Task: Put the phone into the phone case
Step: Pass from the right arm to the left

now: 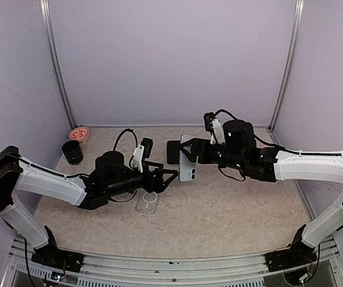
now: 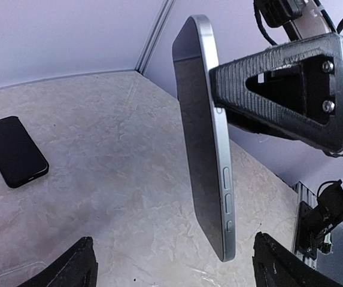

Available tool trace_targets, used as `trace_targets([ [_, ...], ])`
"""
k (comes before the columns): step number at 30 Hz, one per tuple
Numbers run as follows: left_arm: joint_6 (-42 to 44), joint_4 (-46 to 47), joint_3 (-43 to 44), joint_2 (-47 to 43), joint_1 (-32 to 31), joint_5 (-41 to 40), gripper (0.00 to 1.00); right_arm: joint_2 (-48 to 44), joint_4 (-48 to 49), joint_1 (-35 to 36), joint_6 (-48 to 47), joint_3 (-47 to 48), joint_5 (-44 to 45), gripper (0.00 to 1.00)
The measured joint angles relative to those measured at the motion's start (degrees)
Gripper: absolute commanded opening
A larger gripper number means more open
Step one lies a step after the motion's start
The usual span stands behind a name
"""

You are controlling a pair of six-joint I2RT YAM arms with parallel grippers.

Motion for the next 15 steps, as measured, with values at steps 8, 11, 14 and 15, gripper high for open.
trace_targets([
  [8,0.39,-1.51,1.16,1.40,-0.83,0.68,0.81,-0.37,0.00,2.29,0.57,0.00,5.66,0.70],
  [11,0.35,-1.81,1.95,1.77,-1.03,0.96,0.79,-0.37,0.00,2.93,0.52,0.00,6.86,0.70],
  [14,0.22,-1.88,3.26,2.49,-1.05,1.49,0.74,-0.37,0.02,3.76,0.46,0.00,8.20,0.70],
  [15,0.13,-1.95,3.67,2.78,-1.05,1.75,0.71,-0.37,0.04,4.07,0.39,0.00,8.50,0.70],
])
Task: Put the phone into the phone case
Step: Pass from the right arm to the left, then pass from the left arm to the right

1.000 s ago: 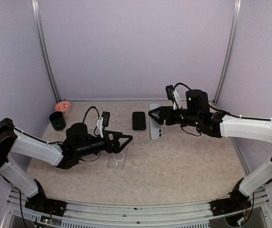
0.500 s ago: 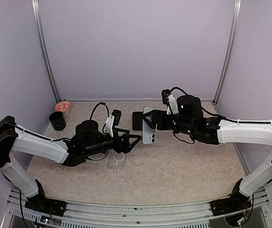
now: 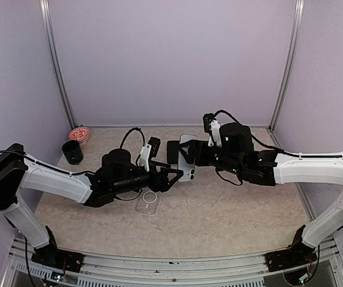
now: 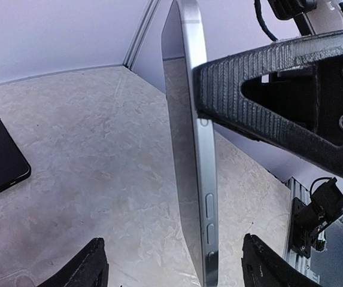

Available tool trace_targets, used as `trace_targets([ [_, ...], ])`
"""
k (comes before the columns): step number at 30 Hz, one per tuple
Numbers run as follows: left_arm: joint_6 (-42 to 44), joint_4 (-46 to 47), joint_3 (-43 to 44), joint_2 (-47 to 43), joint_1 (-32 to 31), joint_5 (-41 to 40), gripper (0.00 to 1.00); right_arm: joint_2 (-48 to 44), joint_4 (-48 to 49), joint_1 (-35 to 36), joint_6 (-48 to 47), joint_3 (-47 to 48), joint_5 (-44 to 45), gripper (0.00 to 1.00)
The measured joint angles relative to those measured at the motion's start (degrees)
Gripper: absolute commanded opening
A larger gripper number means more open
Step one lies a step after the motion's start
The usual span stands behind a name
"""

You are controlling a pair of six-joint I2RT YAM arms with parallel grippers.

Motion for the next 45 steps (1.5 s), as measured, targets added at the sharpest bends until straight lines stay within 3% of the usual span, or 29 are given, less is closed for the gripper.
trace_targets([
  [16,-1.20,-1.57,3.34,3.37,-0.07,2.27,0.28,1.05,0.17,4.55,-2.84,0.90,7.10,0.70],
  [21,-1.36,-1.77,3.91,4.02,-0.22,3.30,0.07,2.25,0.46,6.36,-4.42,1.20,10.03,0.71],
  [24,-1.22,-2.19,3.91,4.22,-0.35,2.93,0.00,3.08,0.98,7.13,-4.92,1.22,12.15,0.73],
  [30,-1.55,-2.51,3.89,4.50,-0.15,2.93,0.00,3.26,2.67,7.58,-5.66,1.20,14.38,0.77],
  [36,-0.98,-4.15,3.87,4.52,-0.22,2.14,0.00,2.67,4.74,8.24,-5.90,1.18,14.25,0.98],
  [45,6.62,-6.40,1.84,3.15,-0.48,-8.15,0.00,-5.92,2.93,8.33,-3.61,-0.48,14.29,1.00],
])
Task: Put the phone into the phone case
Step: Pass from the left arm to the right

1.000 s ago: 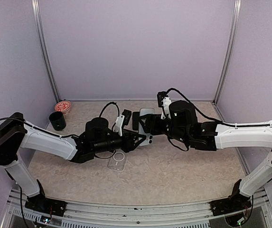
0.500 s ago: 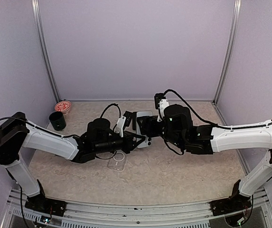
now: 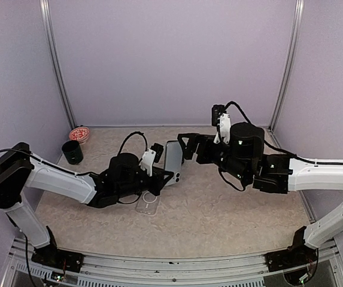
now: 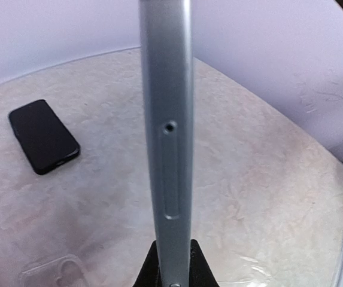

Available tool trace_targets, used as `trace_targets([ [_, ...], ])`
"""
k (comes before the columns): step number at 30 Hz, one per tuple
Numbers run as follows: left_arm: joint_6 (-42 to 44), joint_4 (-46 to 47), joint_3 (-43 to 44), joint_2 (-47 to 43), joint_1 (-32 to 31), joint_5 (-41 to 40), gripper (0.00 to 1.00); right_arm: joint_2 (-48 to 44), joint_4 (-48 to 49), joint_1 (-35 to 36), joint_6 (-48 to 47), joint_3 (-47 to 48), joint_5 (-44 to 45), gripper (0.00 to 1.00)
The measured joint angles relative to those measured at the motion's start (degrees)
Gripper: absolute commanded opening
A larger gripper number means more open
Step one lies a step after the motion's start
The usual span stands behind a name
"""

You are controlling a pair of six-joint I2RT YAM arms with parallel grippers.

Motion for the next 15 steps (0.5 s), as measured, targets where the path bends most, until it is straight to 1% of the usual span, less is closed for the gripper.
trace_targets([
  [3,4.48,0.37,-1.55,-1.09,-0.94,-6.29,0.00,-2.14,-1.73,-0.09,2.38,0.00,-0.17,0.99],
  [6,10.75,3.02,-3.67,-1.84,-3.08,-13.38,0.00,-2.67,-4.11,-0.94,4.94,0.09,-1.77,1.00],
  [9,17.31,6.64,-5.57,-1.88,-5.38,-18.99,0.00,-2.47,-6.73,-2.84,8.02,0.17,-5.62,0.99],
  [15,30.27,14.49,-7.19,-1.22,-9.14,-28.52,0.00,-2.29,-8.46,-6.60,13.94,0.20,-14.64,0.99],
])
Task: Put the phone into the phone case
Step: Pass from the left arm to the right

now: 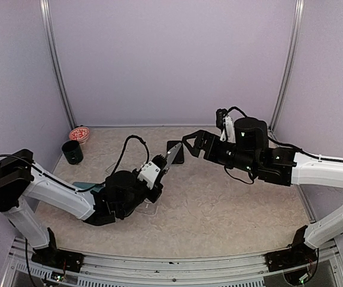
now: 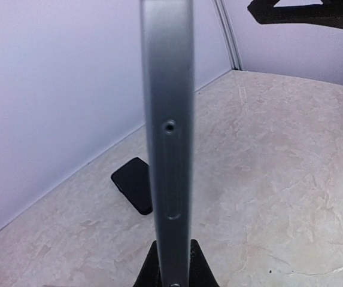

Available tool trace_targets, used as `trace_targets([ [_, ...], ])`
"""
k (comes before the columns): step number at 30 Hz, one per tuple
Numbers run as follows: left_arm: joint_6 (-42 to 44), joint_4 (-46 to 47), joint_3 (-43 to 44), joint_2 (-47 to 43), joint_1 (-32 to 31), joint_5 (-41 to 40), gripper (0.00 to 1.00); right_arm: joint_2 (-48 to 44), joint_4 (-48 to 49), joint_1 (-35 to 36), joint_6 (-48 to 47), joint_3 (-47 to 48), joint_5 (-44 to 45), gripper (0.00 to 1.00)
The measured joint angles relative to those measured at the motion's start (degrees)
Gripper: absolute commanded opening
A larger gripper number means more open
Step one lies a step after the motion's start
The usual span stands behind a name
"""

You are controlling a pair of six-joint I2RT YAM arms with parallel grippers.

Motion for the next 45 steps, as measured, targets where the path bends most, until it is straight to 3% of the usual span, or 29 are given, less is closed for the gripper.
trace_targets([
  [11,21.62,15.39,-0.31,9.40,-4.26,-13.90,0.00,2.69,0.07,-2.21,7.93,0.00,-14.93,0.99],
  [30,37.33,31.28,-1.36,14.93,-7.15,-22.21,0.00,9.05,6.10,-4.15,17.22,-0.61,-23.74,0.98],
  [39,41.99,34.97,-0.26,17.99,-7.65,-24.26,0.00,12.41,8.87,-4.17,20.11,-0.76,-26.27,0.89],
  [45,42.64,35.60,0.66,18.36,-7.65,-24.44,0.00,12.92,10.69,-4.17,20.96,-0.79,-26.84,0.75],
])
